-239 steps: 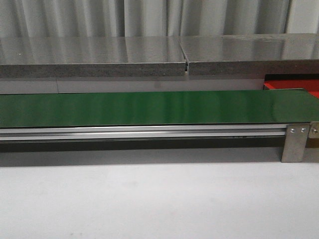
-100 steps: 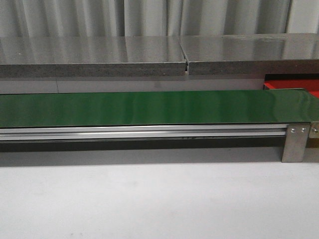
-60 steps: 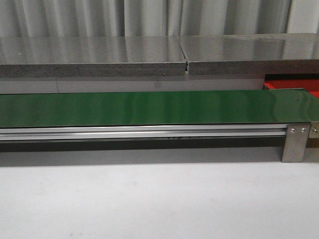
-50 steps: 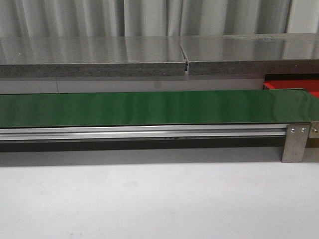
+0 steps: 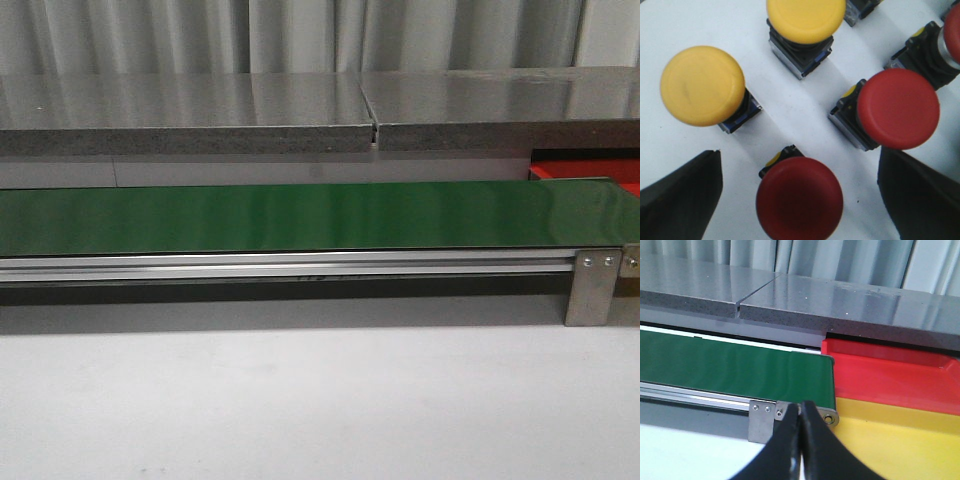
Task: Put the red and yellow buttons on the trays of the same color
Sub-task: 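Lower the left gripper over a red button and close on it, then lift the red button and set it on the green belt, open left gripper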
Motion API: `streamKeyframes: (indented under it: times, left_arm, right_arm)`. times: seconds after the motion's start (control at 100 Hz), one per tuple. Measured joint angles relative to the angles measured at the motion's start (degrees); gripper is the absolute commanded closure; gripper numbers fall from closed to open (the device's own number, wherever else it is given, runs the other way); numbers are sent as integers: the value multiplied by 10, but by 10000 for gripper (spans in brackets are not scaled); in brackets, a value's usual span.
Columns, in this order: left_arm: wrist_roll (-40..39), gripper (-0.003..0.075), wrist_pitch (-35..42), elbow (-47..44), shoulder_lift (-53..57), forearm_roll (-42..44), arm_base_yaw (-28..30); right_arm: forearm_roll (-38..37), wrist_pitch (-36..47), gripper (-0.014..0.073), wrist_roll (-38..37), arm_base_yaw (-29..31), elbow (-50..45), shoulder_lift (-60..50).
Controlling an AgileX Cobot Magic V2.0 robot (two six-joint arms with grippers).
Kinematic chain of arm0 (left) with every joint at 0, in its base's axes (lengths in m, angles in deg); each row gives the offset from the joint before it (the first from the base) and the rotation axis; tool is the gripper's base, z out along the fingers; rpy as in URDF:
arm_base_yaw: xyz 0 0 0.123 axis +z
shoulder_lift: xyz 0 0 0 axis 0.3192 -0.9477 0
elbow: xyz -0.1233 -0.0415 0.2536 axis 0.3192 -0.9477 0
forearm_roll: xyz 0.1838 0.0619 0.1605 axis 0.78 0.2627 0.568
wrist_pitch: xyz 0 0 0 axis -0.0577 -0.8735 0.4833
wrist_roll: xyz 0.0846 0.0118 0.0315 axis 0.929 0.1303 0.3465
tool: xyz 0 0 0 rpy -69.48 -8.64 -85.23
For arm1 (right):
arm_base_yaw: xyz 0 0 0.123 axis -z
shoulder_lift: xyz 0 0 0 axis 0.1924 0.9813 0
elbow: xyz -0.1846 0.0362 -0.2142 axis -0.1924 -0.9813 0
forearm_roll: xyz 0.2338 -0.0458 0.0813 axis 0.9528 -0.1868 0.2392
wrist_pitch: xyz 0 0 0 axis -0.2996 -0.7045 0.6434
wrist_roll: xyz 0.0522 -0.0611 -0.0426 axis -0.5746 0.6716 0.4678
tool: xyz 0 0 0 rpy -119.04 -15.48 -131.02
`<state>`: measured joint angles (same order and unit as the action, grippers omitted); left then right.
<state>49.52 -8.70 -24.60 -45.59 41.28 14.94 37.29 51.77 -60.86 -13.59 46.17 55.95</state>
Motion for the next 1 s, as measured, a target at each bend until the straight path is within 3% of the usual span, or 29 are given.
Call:
streamKeyframes:
  times: [0.29, 0.41, 0.6, 0.74, 1.0]
  left_arm:
    - [0, 120, -2, 1, -25, 0, 0]
    - [0, 262, -2, 1, -29, -1, -1]
    - [0, 580, -10, 1, -29, 0, -2]
    - [0, 732, -25, 2, -24, 5, -2]
    - [0, 739, -73, 2, 42, 16, -2]
  right_arm:
    - [0, 0, 654, 0, 0, 0, 0]
    - [0, 0, 654, 0, 0, 0, 0]
    - [0, 0, 654, 0, 0, 0, 0]
    - [0, 0, 654, 0, 0, 0, 0]
    - [0, 0, 654, 0, 0, 0, 0]
